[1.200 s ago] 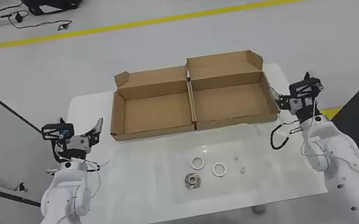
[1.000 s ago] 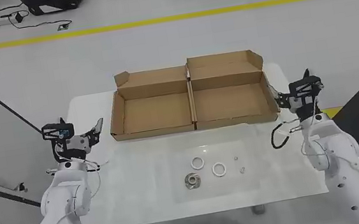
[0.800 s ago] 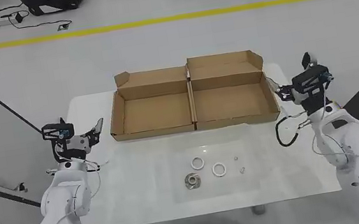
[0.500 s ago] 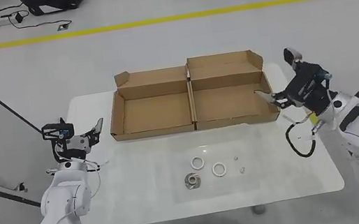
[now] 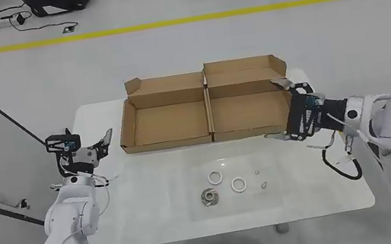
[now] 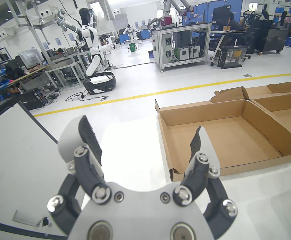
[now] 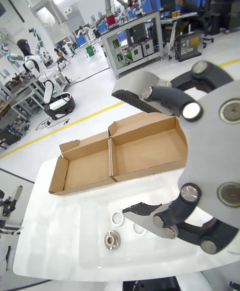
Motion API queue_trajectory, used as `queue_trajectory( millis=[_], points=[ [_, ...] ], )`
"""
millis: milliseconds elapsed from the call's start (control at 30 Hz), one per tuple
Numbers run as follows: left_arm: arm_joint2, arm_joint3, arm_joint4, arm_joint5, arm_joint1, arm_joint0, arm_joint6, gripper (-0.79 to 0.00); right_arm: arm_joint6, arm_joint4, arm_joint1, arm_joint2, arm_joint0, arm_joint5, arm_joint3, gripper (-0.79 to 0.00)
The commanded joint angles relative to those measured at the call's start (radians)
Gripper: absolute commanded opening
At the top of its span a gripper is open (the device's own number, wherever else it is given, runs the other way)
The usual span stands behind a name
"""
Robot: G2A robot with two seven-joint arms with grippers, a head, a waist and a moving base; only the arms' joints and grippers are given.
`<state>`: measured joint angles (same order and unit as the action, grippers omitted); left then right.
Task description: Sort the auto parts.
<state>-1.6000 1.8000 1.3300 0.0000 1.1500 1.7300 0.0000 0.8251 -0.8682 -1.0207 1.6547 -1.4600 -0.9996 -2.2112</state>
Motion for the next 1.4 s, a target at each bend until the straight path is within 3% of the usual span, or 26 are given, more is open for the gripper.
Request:
queue_trajectory(
  millis=[0, 400, 833, 1100, 1367],
  points=[
    [0.000, 0.000, 0.000, 0.000, 0.000, 0.000, 0.000, 0.000, 0.012, 0.008, 0.028, -0.059, 0.026, 0.017, 0.004, 0.000],
    [0.000, 0.000, 0.000, 0.000, 0.000, 0.000, 0.000, 0.000, 0.105, 0.172, 0.226, -0.413, 0.315, 0.109, 0.086, 0.000],
    [0.000, 0.000, 0.000, 0.000, 0.000, 0.000, 0.000, 0.000, 0.083, 0.319, 0.433, -0.892, 0.708, 0.087, 0.161, 0.000],
    [0.000, 0.000, 0.000, 0.000, 0.000, 0.000, 0.000, 0.000, 0.073, 0.373, 0.498, -1.142, 0.883, 0.077, 0.191, 0.000],
    [0.000, 0.000, 0.000, 0.000, 0.000, 0.000, 0.000, 0.000, 0.058, 0.417, 0.504, -1.339, 1.023, 0.062, 0.219, 0.000]
  ],
)
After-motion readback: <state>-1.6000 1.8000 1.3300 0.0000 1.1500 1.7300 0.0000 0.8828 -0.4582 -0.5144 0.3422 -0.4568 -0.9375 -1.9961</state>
